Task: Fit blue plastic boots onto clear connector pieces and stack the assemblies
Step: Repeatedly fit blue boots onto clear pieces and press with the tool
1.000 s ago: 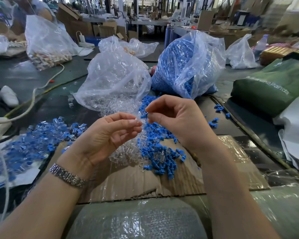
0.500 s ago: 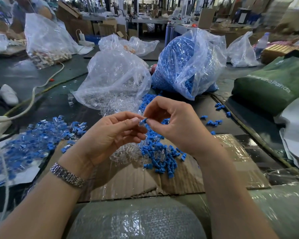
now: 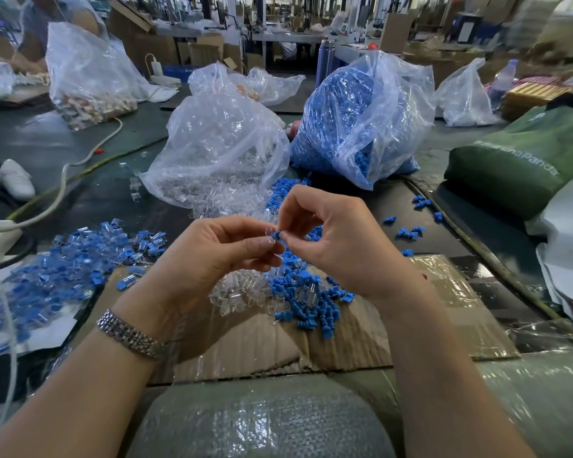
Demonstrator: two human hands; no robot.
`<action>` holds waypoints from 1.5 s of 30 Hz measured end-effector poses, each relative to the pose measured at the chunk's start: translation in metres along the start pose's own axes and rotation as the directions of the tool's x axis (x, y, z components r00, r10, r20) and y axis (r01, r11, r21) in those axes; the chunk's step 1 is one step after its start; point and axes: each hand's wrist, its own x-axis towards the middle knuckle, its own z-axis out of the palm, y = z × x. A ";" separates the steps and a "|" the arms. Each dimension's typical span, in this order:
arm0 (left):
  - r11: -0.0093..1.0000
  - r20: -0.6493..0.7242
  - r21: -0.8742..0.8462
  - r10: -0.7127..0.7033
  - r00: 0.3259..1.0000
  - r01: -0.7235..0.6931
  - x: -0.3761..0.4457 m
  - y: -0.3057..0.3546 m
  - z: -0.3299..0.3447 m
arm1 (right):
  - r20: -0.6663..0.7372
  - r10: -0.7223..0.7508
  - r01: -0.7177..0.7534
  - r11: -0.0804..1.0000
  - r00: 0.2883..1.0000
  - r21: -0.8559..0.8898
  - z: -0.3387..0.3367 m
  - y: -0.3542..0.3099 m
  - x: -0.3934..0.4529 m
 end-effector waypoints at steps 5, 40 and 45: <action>1.000 0.001 0.005 -0.006 1.000 0.006 0.001 -0.001 0.000 | 0.010 -0.003 0.004 1.000 1.000 -0.015 0.001 0.001 0.000; 0.960 -0.229 -0.278 -0.052 0.972 -0.015 0.009 -0.004 -0.009 | 0.228 0.603 -0.639 0.754 0.765 0.149 -0.021 0.024 0.000; 0.958 -0.228 -0.284 -0.038 0.973 -0.029 0.013 -0.006 0.000 | 0.342 0.524 -0.595 0.790 0.780 0.146 -0.003 0.015 0.002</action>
